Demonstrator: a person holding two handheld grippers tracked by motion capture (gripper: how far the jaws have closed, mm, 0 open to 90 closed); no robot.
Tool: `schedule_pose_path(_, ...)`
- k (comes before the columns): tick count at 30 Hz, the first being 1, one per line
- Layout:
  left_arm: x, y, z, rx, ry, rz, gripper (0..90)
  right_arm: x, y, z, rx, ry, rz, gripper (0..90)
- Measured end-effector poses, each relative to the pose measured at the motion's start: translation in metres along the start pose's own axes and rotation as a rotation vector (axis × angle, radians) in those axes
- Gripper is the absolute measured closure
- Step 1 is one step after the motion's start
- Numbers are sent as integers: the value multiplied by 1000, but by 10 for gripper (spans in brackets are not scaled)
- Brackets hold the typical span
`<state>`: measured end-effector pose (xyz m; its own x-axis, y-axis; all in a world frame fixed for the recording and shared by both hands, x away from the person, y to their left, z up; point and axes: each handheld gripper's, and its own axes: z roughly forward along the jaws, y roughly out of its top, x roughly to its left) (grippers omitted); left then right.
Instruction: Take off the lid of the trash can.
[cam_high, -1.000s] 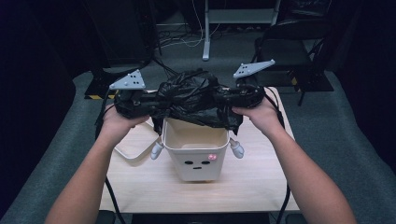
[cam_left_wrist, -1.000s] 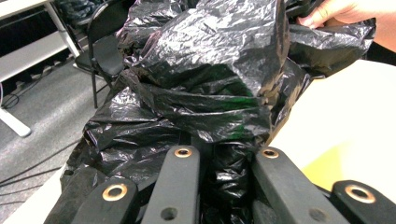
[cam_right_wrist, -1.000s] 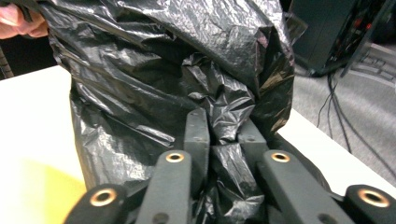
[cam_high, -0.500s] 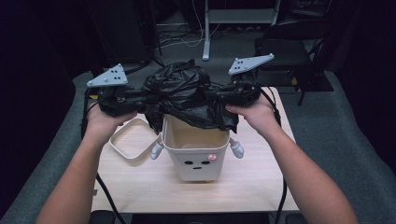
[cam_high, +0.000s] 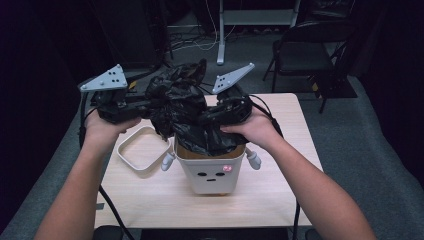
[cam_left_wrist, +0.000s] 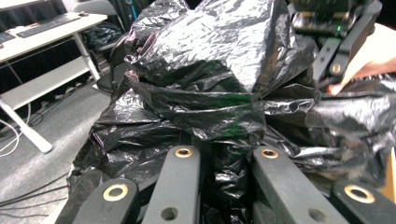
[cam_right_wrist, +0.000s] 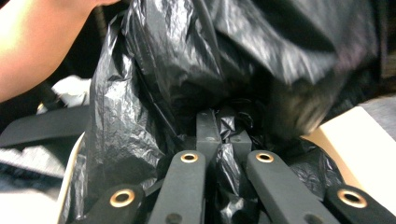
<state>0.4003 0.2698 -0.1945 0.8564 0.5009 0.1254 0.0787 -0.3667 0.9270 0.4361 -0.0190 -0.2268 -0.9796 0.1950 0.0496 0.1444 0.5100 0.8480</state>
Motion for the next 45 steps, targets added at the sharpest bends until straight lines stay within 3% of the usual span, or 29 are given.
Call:
schedule_pose_path(4,-5,4,11,9,-32,10,851,-1,0,7,55,18,-5,879)
schedule_pose_path(6,-7,5,18,12,-51,13,851,-2,-1,7,88,-20,-11,858)
schedule_pose_path(12,-16,5,41,50,-105,24,851,-5,-8,7,112,-45,0,784)
schedule_pose_path(19,-17,-1,56,84,-122,12,851,-6,-18,-3,70,-41,16,584)
schedule_pose_path(23,-17,-3,60,101,-124,12,851,-6,-25,-16,45,-53,11,524)
schedule_pose_path(26,-17,-5,63,113,-124,11,851,-7,-34,-35,1,-70,39,513)
schedule_pose_path(29,-17,-6,67,128,-126,12,851,-7,-36,-43,-17,-80,48,514)
schedule_pose_path(37,-24,-3,77,158,-134,42,850,0,-38,-71,-102,-113,46,541)
schedule_pose_path(45,-29,-2,85,175,-153,45,851,7,-22,-64,-146,-97,4,502)
